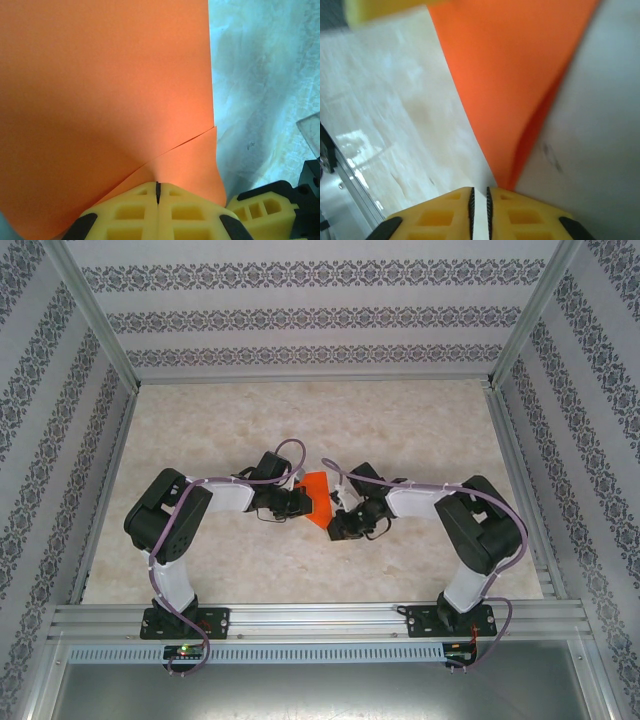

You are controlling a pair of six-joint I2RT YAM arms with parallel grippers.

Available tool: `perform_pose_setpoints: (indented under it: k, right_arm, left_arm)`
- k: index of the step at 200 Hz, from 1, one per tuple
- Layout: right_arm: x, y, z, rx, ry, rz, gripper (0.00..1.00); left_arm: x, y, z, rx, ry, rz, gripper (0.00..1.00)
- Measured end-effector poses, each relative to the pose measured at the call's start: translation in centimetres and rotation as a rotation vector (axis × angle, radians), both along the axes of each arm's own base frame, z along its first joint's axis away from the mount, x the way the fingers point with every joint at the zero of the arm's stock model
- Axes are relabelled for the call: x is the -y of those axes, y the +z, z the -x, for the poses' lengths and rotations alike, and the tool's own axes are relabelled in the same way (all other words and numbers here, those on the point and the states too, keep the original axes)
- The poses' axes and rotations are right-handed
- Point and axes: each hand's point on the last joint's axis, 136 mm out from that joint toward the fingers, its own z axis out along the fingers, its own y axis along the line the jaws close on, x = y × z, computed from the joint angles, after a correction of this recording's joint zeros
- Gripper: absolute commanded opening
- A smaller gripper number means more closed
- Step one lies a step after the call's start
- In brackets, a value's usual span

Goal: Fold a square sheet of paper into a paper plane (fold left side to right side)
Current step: Third fold the triangle at the center of the table.

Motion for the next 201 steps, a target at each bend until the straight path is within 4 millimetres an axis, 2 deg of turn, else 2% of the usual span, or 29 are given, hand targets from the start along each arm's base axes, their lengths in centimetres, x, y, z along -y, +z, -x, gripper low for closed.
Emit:
perform_pose_setpoints:
  k: [17, 48, 66, 111, 145, 165, 201]
  right_arm:
    - [0.6, 0.5, 0.8, -0.015, -0.005, 0.009, 0.0]
    - [-0.2, 3.2, 0.1, 0.046, -0.019, -0.06, 0.0]
    - [-0.8, 3.7, -0.6, 0.061, -0.036, -0.084, 0.0]
    - [-1.6, 1.7, -2.5, 0.031, -0.087, -0.059, 0.0]
    - [-1.3, -0.1, -2.5, -0.004, -0.111, -0.013, 0.0]
    - [-1.3, -0.2, -2.6, -0.01, -0.116, -0.012, 0.0]
    - [-1.1, -0.2, -2.8, -0.01, -0.123, -0.009, 0.0]
  left_arm:
    - [0.0, 0.0, 0.0, 0.0, 0.0, 0.0, 0.01]
    - [0.0, 0.0, 0.0, 0.0, 0.0, 0.0, 0.01]
    - [0.0, 0.0, 0.0, 0.0, 0.0, 0.0, 0.01]
    - [0.0, 0.0, 0.0, 0.0, 0.0, 0.0, 0.01]
    - [0.0, 0.0, 0.0, 0.0, 0.0, 0.0, 0.01]
    - [0.0, 0.1, 0.0, 0.001, 0.0, 0.0, 0.03]
    - [-0.2, 0.3, 0.1, 0.004, 0.004, -0.016, 0.21]
